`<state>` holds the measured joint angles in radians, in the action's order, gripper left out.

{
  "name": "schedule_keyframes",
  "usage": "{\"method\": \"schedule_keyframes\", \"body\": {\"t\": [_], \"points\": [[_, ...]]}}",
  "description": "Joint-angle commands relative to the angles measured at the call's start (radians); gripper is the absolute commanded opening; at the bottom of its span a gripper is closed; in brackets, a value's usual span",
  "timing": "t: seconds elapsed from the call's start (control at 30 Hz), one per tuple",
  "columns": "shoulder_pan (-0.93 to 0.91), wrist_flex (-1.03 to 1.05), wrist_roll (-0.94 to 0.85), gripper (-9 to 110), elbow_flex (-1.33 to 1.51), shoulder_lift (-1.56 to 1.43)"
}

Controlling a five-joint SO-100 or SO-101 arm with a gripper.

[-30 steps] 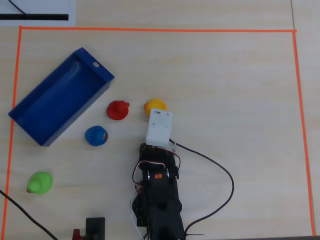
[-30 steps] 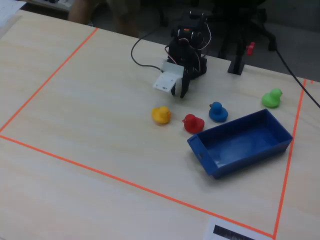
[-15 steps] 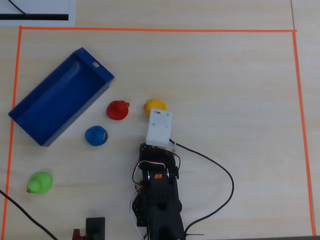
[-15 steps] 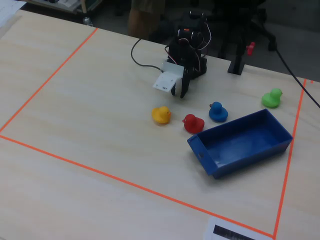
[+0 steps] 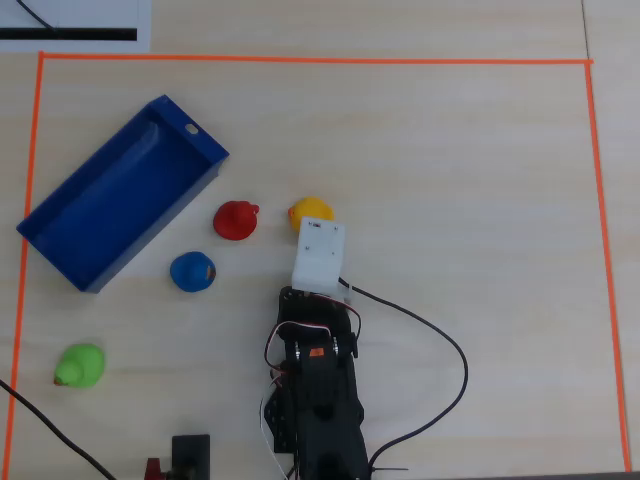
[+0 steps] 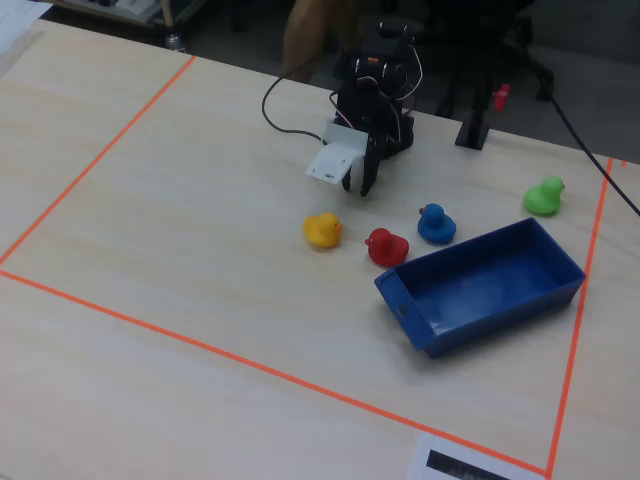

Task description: Grasp green duck and put it into box.

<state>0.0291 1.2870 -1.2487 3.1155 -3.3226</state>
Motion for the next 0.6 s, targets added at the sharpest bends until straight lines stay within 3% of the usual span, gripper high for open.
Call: {"method": "schedule_keyframes", "body": {"t": [0.0, 0.57], "points": [[-0.008, 0.018, 0.005, 11, -0.005, 0.011], [-0.04, 0.018, 0.005, 11, -0.005, 0.011]]}}
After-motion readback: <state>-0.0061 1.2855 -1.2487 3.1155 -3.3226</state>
